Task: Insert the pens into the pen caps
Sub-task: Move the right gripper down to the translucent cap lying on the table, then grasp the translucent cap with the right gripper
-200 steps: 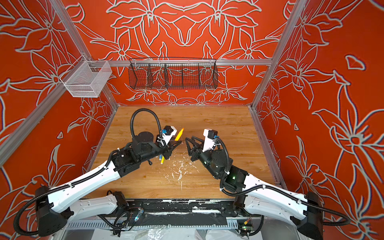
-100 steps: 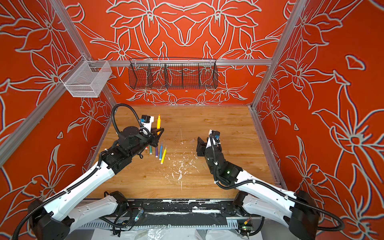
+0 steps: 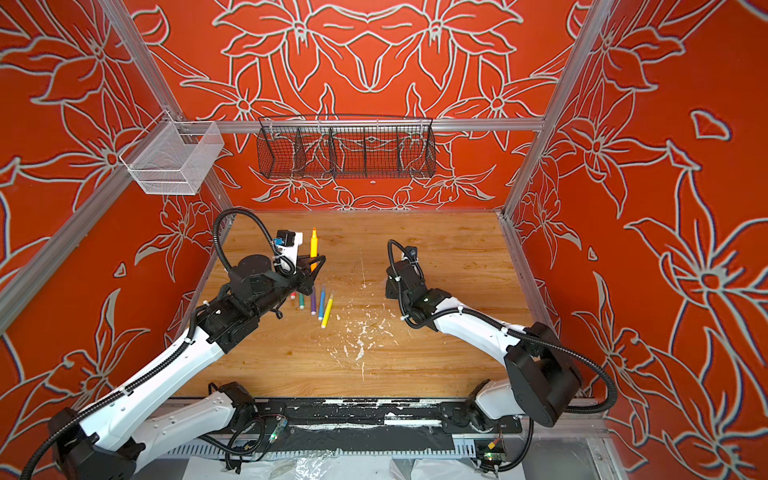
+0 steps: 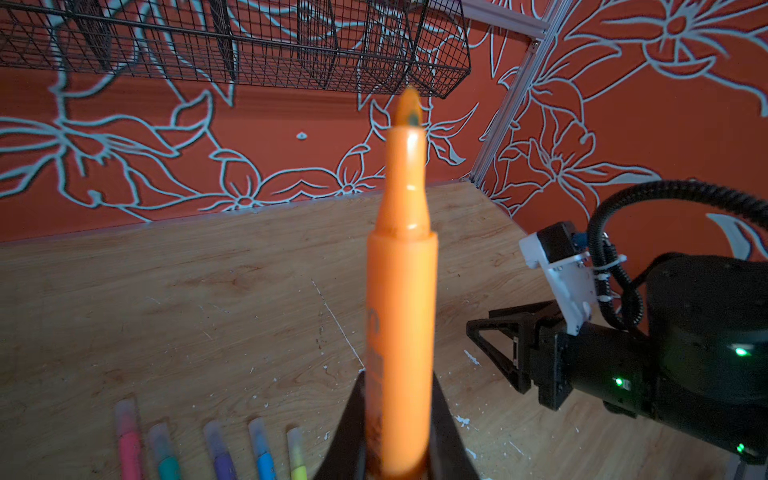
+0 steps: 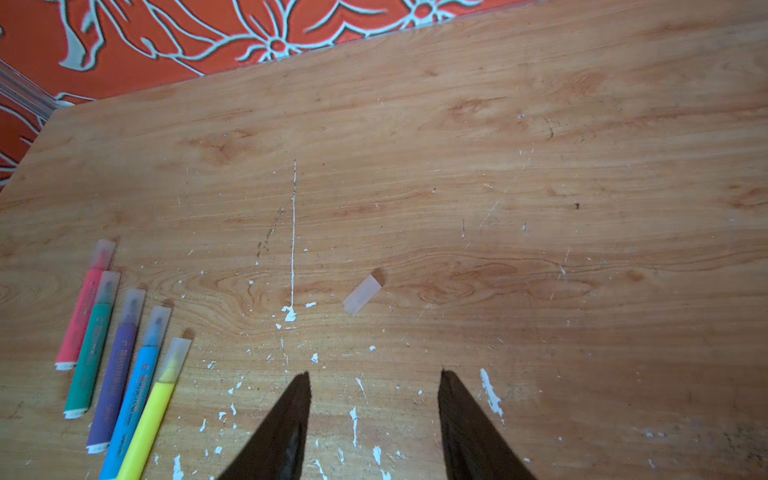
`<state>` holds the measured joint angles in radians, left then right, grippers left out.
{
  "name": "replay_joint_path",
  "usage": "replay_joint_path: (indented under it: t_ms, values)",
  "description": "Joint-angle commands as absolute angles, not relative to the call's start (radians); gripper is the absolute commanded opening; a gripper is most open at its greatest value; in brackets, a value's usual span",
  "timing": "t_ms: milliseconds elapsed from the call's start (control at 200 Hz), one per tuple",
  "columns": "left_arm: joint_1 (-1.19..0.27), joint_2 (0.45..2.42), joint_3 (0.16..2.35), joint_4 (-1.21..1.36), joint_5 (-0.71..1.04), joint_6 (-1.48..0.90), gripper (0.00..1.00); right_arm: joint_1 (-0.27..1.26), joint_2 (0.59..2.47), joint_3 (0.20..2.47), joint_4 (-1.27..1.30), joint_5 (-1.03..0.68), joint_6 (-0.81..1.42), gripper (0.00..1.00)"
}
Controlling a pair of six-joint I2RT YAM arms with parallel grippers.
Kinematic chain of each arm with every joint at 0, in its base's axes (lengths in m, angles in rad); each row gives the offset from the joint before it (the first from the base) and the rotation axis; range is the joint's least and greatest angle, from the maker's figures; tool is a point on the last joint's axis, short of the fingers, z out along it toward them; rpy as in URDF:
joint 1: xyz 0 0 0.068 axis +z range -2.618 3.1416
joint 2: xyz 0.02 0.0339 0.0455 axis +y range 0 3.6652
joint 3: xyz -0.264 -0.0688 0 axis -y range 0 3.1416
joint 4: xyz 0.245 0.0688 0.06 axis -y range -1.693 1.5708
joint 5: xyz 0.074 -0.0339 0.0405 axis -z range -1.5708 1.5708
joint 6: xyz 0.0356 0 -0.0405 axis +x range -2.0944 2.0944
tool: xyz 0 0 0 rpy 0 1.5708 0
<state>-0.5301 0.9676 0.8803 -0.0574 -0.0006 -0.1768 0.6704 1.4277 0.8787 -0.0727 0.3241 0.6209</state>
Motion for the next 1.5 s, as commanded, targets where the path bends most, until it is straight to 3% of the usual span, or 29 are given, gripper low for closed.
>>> replay_joint_path:
  t_ms: [0, 781, 1496]
  values:
    - [-0.526, 0.958, 0.874, -0.033, 0.014, -0.182, 0.00, 0.653, 1.475, 0.947, -0.177, 0.259, 0.659, 0.50]
    - [-0.526, 0.936, 0.873, -0.045, 0.005, -0.175, 0.00, 0.616, 1.931, 1.347, -0.416, 0.133, 0.684, 0.48]
    - [-0.526, 0.919, 0.867, -0.045, 0.003, -0.173, 0.00, 0.595, 2.125, 1.500, -0.460, 0.156, 0.684, 0.48]
